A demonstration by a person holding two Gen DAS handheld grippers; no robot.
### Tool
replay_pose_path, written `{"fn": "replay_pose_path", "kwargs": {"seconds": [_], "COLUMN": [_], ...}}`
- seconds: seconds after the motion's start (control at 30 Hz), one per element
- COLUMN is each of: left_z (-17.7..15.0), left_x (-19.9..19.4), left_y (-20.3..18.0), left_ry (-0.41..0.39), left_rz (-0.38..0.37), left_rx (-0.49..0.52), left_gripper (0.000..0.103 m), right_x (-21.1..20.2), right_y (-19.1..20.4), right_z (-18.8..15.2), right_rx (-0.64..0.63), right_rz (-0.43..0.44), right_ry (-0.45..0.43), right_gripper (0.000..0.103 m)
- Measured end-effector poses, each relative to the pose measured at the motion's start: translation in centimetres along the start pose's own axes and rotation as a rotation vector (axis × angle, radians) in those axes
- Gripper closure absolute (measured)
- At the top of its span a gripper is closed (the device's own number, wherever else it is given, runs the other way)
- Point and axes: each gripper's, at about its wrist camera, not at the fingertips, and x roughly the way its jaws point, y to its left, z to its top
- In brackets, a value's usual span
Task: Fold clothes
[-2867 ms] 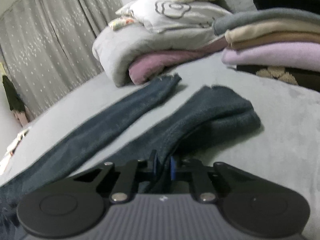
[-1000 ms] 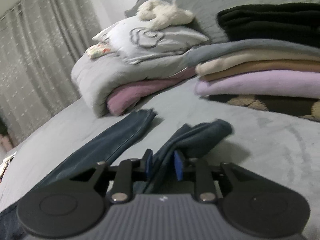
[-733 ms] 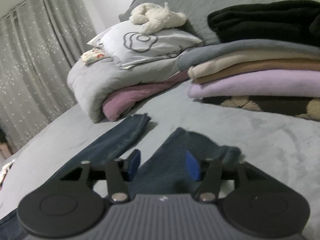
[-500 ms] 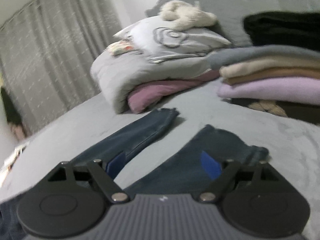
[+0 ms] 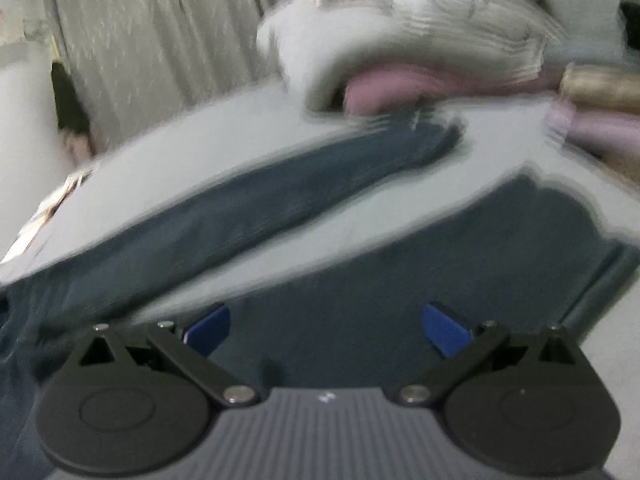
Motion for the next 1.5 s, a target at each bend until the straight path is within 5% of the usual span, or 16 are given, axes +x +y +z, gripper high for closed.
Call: {"fn": "replay_pose_path", "kwargs": {"seconds": [0.17,0.57,0.87,1.1,1.5], "left_z": [-0.4,-1.2,-1.4,0.6,-0.6], "left_x": [0.5,3.5,2.6,3.3,7.1], "left_y": [-2.0,-5.6,-7.0,-6.7,-7.0], "left_ry": [0.046,0.142,0.078,0.028,0.198], "left_rz": [-0.055,-0.098,-0.072,-0.039,-0.083], "left_rx": [0.057,0.058,0.069,0.027,-0.006], "left_gripper": [0.032,0.014,0.012,0.012,0.011], "right_x": [0.8,1.3,1.7,1.0,2.5], "right_y": [2.2,2.5,2.7,4.7,5.0], "right_z": [-1.0,-1.5,-0.6,-0.4,-1.3], "right_rx": [-0.135,-0.181,-0.202,-0.307,-0.288], "right_rz": [-0.073,-0.09,-0.083,0.024,-0.019], "right_ry": [0.016,0.014,0.052,0.039,0.027], "right_gripper": [0.0,0.0,0.0,0.0,0.0]}}
